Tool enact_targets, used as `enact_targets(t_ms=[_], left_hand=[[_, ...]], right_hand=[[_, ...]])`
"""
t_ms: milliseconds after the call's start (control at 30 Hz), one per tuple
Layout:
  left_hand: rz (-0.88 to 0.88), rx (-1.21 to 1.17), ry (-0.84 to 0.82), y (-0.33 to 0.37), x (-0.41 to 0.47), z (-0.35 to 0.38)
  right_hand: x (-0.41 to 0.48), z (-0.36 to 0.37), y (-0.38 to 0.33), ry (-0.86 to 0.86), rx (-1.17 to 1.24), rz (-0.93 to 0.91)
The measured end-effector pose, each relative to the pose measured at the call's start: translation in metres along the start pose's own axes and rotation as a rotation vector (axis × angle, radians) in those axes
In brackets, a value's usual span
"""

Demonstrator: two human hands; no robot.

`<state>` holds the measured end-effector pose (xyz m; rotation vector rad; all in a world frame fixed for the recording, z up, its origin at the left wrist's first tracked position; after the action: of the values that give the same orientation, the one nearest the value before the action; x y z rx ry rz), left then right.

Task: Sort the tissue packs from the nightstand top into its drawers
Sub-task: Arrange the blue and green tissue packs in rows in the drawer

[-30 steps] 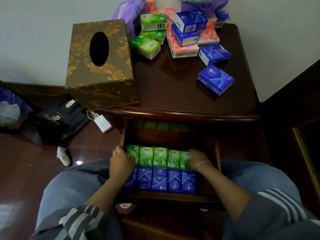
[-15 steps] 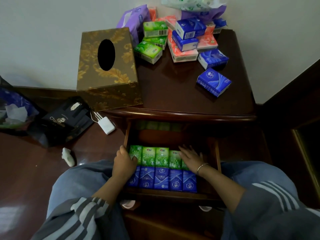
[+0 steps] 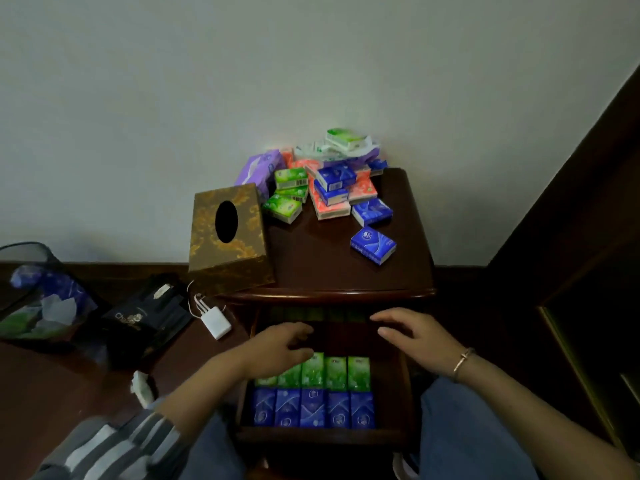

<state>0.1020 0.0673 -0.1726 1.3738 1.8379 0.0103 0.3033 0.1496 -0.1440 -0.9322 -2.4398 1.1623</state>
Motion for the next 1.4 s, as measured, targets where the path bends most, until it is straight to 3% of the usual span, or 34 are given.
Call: enact_targets(t_ms=[67, 167, 333, 433, 533, 700, 800, 933, 1033, 1200, 1400], left_hand=[[0.085, -0.030, 0.064, 0.033, -0.012, -0.033], [0.193, -0.024, 0.299, 0.074, -0.018, -0.092], [0.168, -0.058, 0.584, 0.106, 0.022, -0.161], [0.084, -0.080, 0.599, 0.111, 0.070, -0.172], [-0.025, -0.161, 0.641, 0.108, 0.115, -0.178], [-0.302, -0.495, 0.784, 0.096, 0.164, -0.190], [-0.498, -0.613, 0.766, 0.089, 0.183, -0.186], [-0.577, -0.562, 0.719, 0.084, 0.201, -0.182], [-0.529, -0.584, 0.623, 0.081, 0.214, -0.183], [-0.376, -1.221, 0.436, 0.082, 0.218, -0.178], [-0.348, -1.305, 0.309, 0.091, 0.185, -0.171]], right_hand=[[0.011, -0.039, -0.009, 0.147, -0.100, -0.066], [0.042, -0.083, -0.010, 0.339, -0.290, -0.106], [0.115, -0.093, 0.026, 0.261, -0.530, 0.062], [0.141, -0.078, 0.053, 0.173, -0.564, 0.114], [0.143, -0.066, 0.077, 0.188, -0.511, 0.161], [0.144, -0.064, 0.085, 0.254, -0.506, 0.143], [0.143, -0.066, 0.084, 0.275, -0.494, 0.131], [0.141, -0.068, 0.083, 0.299, -0.505, 0.125], [0.141, -0.068, 0.082, 0.310, -0.503, 0.120], [0.142, -0.068, 0.082, 0.311, -0.491, 0.117], [0.142, -0.068, 0.079, 0.303, -0.471, 0.119]])
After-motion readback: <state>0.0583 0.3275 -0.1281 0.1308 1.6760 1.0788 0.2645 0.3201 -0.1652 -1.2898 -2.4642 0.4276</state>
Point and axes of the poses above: each hand's wrist, its own x-axis towards the middle knuckle, its own z-axis out of the palm, y = z × x, the point moved 8 cm from there along x, towards the middle knuckle, and after that the axes turned 10 degrees about -z, right-handed, at the moved point
